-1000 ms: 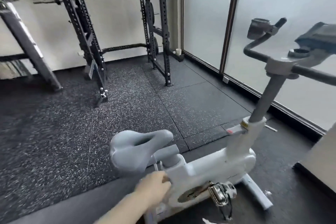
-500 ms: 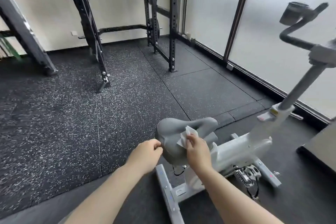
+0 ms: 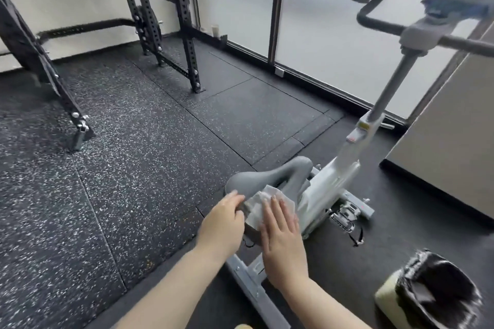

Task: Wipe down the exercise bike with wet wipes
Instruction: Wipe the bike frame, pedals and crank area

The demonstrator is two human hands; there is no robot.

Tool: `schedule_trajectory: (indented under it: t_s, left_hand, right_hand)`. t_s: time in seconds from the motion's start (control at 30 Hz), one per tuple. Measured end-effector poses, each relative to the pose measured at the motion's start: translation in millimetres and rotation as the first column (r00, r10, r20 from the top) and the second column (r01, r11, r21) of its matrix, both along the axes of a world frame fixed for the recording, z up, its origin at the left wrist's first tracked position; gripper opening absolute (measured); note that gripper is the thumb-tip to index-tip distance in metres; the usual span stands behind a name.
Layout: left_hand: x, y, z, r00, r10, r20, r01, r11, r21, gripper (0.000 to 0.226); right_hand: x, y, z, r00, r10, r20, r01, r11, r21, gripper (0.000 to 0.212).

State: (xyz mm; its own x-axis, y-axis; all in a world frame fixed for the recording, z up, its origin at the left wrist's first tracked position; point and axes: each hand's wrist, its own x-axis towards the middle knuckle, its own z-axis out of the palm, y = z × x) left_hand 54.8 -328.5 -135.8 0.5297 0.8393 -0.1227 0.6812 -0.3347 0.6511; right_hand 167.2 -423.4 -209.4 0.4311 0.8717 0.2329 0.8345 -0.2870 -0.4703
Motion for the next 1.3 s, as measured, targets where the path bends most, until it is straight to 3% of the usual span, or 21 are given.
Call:
schedule_trajectory:
  t_s: [0.17, 0.27, 0.37, 0.47, 0.53, 0.6, 0.63, 0.73, 0.8, 0.87, 1.0, 1.13, 1.23, 1.3]
  left_hand:
    - [21.1, 30.2, -23.3, 0.971, -0.158, -0.182, 0.189, 0.967, 0.169, 0.052]
    - [28.2, 58.3, -33.5, 0.951, -0.232, -0.206, 0.264, 0.954, 0.145, 0.052]
    - [27.4, 83.5, -44.5, 0.944, -0.329, -0.025, 0.328, 0.944, -0.032, 0.051]
    - [23.3, 95.9, -55.3, 0.921, -0.340, 0.189, 0.365, 0.923, -0.120, 0.046]
    - [21.1, 96.0, -58.9, 0.909, -0.300, 0.289, 0.357, 0.919, -0.170, 0.045]
    - [19.7, 93.7, -60.8, 0.898, -0.284, 0.337, 0.356, 0.917, -0.177, 0.043]
    - [19.7, 93.9, -60.4, 0.891, -0.285, 0.352, 0.362, 0.915, -0.176, 0.043]
    - [20.2, 98.9, -63.6, 0.875, -0.320, 0.362, 0.401, 0.899, -0.174, 0.043]
    - [18.6, 102.9, -66.0, 0.860, -0.318, 0.398, 0.424, 0.880, -0.213, 0.043]
    - [18.9, 107.6, -63.4, 0.843, -0.241, 0.481, 0.433, 0.834, -0.341, 0.038]
    - [15.5, 129.7, -54.5, 0.809, -0.113, 0.576, 0.495, 0.658, -0.567, 0.032]
    - [18.4, 156.5, -50.5, 0.782, -0.285, 0.554, 0.606, 0.552, -0.572, 0.035]
    - [26.2, 159.5, -49.0, 0.758, -0.437, 0.484, 0.650, 0.561, -0.513, 0.035]
    - [24.8, 156.4, -47.6, 0.671, -0.685, 0.285, 0.735, 0.565, -0.374, 0.063]
  right_hand:
    - [26.5, 1.5, 4.3, 0.986, 0.144, 0.082, -0.137, 0.986, -0.094, 0.064]
    - [45.3, 38.2, 10.2, 0.994, -0.035, -0.102, 0.034, 0.999, -0.016, 0.068]
    - [27.6, 51.3, 7.8, 0.971, -0.181, -0.158, 0.196, 0.977, 0.088, 0.049]
    - [5.5, 29.3, 6.5, 0.999, -0.025, -0.027, 0.029, 0.986, 0.167, 0.038]
    - [16.9, 18.7, 7.0, 0.991, 0.121, 0.055, -0.127, 0.985, 0.119, 0.038]
    - [34.7, 20.1, 11.1, 0.982, 0.184, 0.044, -0.186, 0.982, 0.033, 0.039]
    - [42.3, 26.6, 12.1, 0.989, 0.149, -0.008, -0.149, 0.989, 0.016, 0.041]
    - [46.6, 58.8, 15.7, 0.970, -0.177, -0.166, 0.186, 0.982, 0.040, 0.051]
    - [28.7, 75.6, 19.2, 0.952, -0.301, -0.060, 0.302, 0.953, 0.010, 0.052]
    - [-1.7, 80.9, 19.0, 0.964, -0.251, 0.085, 0.253, 0.967, -0.016, 0.048]
    - [-47.5, 69.8, 16.9, 0.985, -0.120, 0.124, 0.132, 0.987, -0.095, 0.048]
    - [-28.5, 94.1, 35.8, 0.972, -0.226, 0.066, 0.235, 0.921, -0.310, 0.061]
    - [-0.7, 120.9, 39.1, 0.925, -0.371, 0.076, 0.369, 0.834, -0.410, 0.082]
    - [25.0, 126.4, 40.5, 0.881, -0.461, 0.107, 0.460, 0.783, -0.419, 0.088]
